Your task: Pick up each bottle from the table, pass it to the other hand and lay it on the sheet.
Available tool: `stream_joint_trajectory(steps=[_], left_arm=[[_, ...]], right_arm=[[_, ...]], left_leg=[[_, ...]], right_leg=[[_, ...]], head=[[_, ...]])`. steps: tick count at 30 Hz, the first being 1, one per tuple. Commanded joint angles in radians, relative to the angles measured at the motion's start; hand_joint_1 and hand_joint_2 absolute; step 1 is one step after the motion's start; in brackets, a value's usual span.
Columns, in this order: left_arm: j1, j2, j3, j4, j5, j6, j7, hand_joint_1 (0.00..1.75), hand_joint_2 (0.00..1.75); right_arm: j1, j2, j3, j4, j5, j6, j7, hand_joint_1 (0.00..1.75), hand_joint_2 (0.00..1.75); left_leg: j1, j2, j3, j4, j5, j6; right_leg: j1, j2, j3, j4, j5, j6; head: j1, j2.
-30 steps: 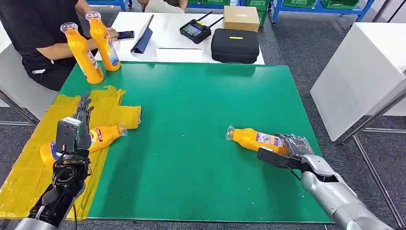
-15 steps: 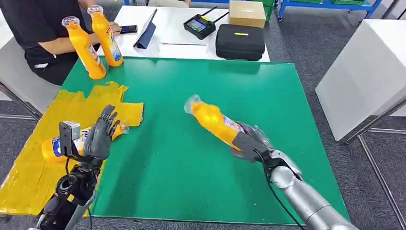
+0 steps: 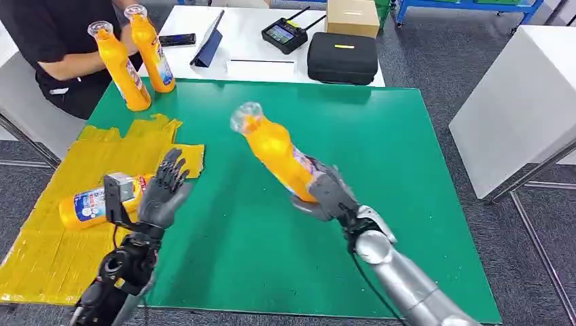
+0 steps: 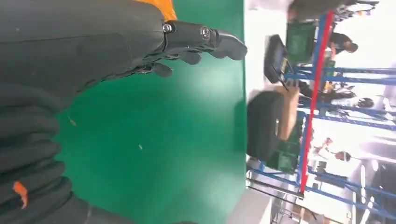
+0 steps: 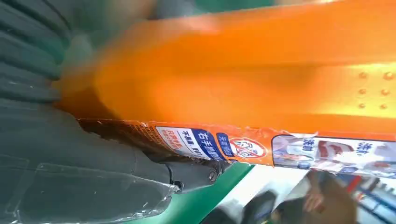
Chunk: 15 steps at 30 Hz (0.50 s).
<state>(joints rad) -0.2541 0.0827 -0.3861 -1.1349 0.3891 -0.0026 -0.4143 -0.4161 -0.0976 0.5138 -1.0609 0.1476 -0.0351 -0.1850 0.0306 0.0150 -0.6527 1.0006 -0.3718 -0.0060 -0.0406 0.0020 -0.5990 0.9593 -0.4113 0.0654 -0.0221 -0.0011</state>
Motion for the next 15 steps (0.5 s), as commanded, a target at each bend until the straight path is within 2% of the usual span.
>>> stream_joint_trajectory(steps=[1, 9, 15], left_arm=[[-0.112, -0.058, -0.101, 0.021, -0.017, 0.017, 0.023, 0.00, 1.75], [-0.154, -0.113, -0.161, 0.023, 0.000, -0.027, 0.029, 0.00, 1.75], [-0.168, -0.135, -0.167, 0.010, 0.011, -0.021, 0.043, 0.00, 1.75]], right_arm=[[-0.069, 0.162, 0.074, 0.170, 0.024, 0.010, 0.030, 1.75, 1.75], [-0.143, 0.256, 0.074, 0.307, 0.071, -0.027, 0.054, 1.75, 1.75], [-0.136, 0.299, 0.116, 0.347, 0.126, -0.027, 0.061, 1.75, 1.75]], left_leg=[[0.000, -0.001, 0.003, 0.001, -0.002, 0.001], [-0.001, -0.002, 0.004, 0.001, -0.002, 0.003], [-0.001, -0.002, 0.002, 0.000, -0.001, 0.002]], right_leg=[[0.000, 0.000, 0.003, 0.001, -0.002, -0.005], [0.000, -0.001, 0.004, 0.002, -0.003, -0.006], [0.000, -0.002, 0.003, 0.001, -0.002, -0.005]], head=[[0.000, 0.000], [0.000, 0.000], [0.000, 0.000]])
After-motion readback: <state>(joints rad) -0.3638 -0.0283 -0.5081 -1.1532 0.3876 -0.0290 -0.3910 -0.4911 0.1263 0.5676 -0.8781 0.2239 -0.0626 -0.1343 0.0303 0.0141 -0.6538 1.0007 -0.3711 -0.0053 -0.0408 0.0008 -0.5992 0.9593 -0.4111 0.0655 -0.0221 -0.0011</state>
